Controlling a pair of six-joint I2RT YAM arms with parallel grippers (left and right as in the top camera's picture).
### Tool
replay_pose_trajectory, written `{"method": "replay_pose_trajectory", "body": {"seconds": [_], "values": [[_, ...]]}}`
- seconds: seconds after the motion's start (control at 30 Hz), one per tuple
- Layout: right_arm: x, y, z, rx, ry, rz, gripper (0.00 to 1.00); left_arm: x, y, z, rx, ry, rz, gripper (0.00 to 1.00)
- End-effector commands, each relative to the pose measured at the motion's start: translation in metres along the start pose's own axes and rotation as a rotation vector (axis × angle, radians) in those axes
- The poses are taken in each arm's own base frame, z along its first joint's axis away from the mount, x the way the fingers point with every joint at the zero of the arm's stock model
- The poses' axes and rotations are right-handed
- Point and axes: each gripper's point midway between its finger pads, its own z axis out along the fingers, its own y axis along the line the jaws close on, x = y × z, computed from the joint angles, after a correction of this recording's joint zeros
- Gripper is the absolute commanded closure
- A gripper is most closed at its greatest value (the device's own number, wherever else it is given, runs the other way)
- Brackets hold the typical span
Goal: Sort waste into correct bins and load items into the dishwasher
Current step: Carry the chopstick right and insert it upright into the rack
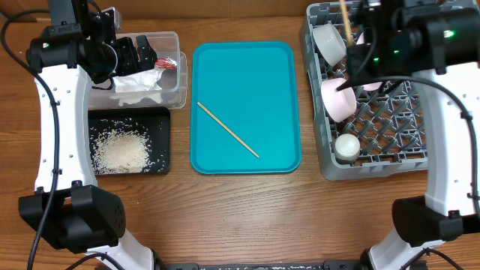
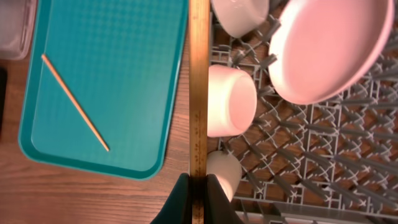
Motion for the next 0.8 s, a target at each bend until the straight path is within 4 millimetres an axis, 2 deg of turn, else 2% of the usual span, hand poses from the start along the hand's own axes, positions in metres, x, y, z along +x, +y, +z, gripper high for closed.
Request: {"method": "replay_pose_trajectory", "body": {"seconds": [0.0,0.13,0.27,0.37,0.57,0.67,0.77], "values": [[0.009,-0.009,-0.012,-0.026,-0.014,0.076,0.96,-0.006,-0.005,-0.016,-0.001,-0.041,0.025,0.00],[0.043,-0.022,0.000,-0.009,0.081,0.120,0.96,-0.006,-0.005,-0.016,-0.002,-0.041,0.025,0.00],[0.088,-0.041,0.027,0.032,0.240,0.176,0.96,-0.006,-0.005,-0.016,-0.002,-0.041,0.025,0.00],[0.110,-0.049,0.047,0.041,0.328,0.204,0.96,-0.006,-0.005,-0.016,-0.001,-0.040,0.024,0.00],[0.137,-0.059,0.076,0.065,0.422,0.228,0.96,-0.006,-0.005,-0.016,-0.001,-0.040,0.024,0.00],[0.149,-0.071,0.086,0.110,0.452,0.235,0.95,-0.006,-0.005,-0.016,-0.001,-0.040,0.024,0.00],[0.157,-0.083,0.095,0.153,0.465,0.248,0.90,-0.006,-0.005,-0.016,-0.001,-0.040,0.024,0.00]]}}
